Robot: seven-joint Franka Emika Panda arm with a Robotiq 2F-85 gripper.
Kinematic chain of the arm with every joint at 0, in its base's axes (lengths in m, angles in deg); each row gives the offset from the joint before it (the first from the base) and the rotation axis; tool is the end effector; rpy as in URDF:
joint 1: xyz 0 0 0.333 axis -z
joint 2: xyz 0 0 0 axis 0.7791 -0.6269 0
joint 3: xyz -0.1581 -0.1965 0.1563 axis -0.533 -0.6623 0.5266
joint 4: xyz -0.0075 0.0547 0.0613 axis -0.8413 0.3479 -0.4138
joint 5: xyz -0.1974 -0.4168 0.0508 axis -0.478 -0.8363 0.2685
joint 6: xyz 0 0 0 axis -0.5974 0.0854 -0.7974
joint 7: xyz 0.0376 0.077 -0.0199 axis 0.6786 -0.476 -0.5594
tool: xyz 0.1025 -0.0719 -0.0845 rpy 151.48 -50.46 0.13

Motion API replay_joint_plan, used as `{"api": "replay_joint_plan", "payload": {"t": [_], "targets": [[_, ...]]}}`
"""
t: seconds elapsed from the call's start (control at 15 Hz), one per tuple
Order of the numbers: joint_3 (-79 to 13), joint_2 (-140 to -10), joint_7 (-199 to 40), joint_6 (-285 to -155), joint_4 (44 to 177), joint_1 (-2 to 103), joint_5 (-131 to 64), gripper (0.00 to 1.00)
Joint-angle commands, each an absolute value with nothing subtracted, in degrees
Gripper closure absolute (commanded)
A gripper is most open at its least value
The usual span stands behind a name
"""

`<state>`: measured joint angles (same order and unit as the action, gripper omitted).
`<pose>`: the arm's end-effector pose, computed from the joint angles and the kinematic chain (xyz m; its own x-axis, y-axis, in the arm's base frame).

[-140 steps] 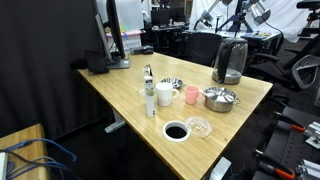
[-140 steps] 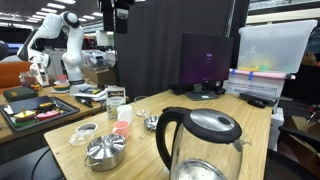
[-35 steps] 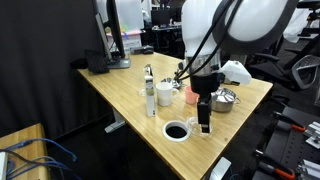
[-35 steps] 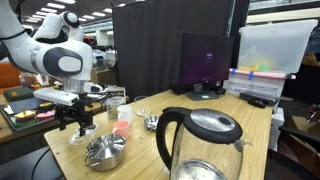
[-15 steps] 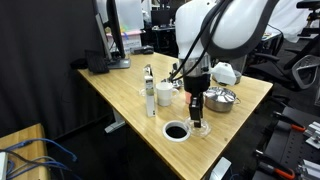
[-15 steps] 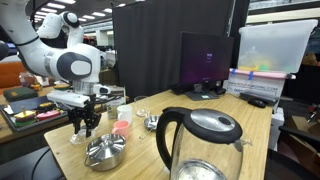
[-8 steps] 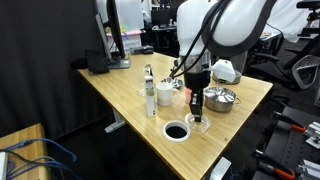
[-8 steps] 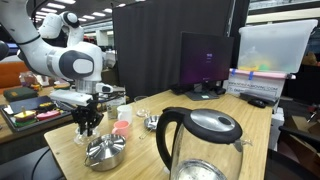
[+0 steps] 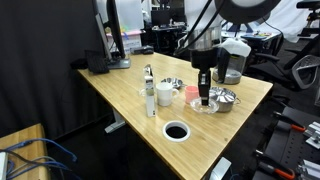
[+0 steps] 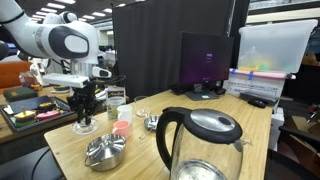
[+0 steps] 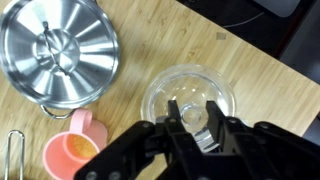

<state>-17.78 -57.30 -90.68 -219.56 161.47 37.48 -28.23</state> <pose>0.4405 0.2073 0.1575 0.8580 0.4931 -0.1436 0.4933 -0.8691 -0.0366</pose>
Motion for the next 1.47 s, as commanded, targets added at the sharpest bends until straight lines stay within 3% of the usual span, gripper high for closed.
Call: {"api": "replay_joint_plan", "payload": {"t": [0.0,0.73,0.8,1.2,1.27,1.4], "targets": [[-18.2,-52.0,-92.5,-214.4,159.9,38.6,-30.4,0.92],[-20.1,-62.4,-100.1,-211.3,140.6,40.4,-35.7,0.92],[-20.1,-60.0,-98.9,-213.8,144.1,40.6,-34.2,0.68],[-19.9,-62.6,-99.1,-213.0,141.3,40.6,-34.9,0.68],[-19.9,-62.6,-99.1,-212.9,141.3,40.6,-34.9,0.92],[-19.9,-63.6,-98.7,-213.7,140.3,40.7,-33.7,0.92]]}}
